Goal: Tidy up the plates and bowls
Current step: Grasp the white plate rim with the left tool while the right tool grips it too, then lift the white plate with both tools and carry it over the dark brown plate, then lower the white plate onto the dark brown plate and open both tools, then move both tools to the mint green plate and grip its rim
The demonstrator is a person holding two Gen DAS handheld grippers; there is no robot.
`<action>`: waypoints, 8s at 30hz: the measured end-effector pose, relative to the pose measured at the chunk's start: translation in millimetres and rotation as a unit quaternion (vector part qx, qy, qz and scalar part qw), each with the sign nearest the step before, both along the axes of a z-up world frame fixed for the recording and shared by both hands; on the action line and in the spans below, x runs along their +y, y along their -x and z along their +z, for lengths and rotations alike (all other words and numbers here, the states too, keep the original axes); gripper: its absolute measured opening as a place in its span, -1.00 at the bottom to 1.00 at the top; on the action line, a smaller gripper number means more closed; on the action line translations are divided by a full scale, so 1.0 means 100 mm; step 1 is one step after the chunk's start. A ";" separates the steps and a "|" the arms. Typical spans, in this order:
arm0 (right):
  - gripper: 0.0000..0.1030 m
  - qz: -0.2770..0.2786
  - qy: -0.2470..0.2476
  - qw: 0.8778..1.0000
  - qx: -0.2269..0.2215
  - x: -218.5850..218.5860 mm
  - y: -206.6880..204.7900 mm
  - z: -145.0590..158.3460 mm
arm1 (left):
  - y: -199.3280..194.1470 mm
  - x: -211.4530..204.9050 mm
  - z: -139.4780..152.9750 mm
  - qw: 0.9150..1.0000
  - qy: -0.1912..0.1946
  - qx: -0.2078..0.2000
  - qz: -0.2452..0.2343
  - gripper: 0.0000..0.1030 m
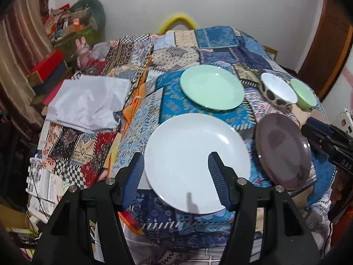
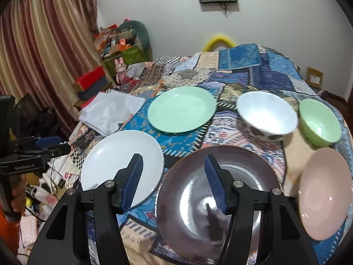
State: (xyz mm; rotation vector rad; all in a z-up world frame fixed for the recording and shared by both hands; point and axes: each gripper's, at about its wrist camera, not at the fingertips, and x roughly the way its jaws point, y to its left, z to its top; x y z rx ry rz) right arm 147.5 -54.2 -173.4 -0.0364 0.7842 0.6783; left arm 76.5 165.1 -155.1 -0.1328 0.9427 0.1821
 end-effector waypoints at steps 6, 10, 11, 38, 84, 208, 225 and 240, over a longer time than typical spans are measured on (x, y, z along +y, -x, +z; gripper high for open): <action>0.05 0.031 0.019 0.999 0.018 0.28 -0.09 -0.15 | -0.03 0.24 -0.28 0.999 0.021 0.029 0.020 0.16; 0.05 0.050 0.033 0.998 0.035 0.43 -0.20 -0.26 | -0.06 0.38 -0.49 0.997 0.042 0.048 0.030 0.16; 0.05 0.055 0.036 0.997 0.038 0.46 -0.23 -0.28 | -0.06 0.39 -0.52 0.997 0.045 0.052 0.031 0.16; -0.52 0.130 0.130 0.976 0.119 0.92 -0.56 -0.75 | -0.19 0.40 -1.03 0.989 0.122 0.083 0.011 -0.07; -0.48 0.079 0.058 0.992 0.077 0.61 -0.41 -0.31 | -0.22 0.30 -0.58 0.991 0.125 0.035 0.043 -0.23; 0.12 -0.039 0.031 0.999 -0.001 -0.50 -0.45 0.03 | -0.97 -0.75 -0.07 0.998 0.034 -0.031 -0.048 0.33; 0.15 -0.005 0.048 0.997 0.056 0.16 -1.13 -0.28 | -1.73 0.16 -0.41 0.998 0.057 0.012 -0.004 0.51; -0.15 -0.001 0.099 0.988 0.118 0.49 -1.56 -0.66 | -2.44 0.51 -1.02 0.995 0.071 0.058 -0.045 0.19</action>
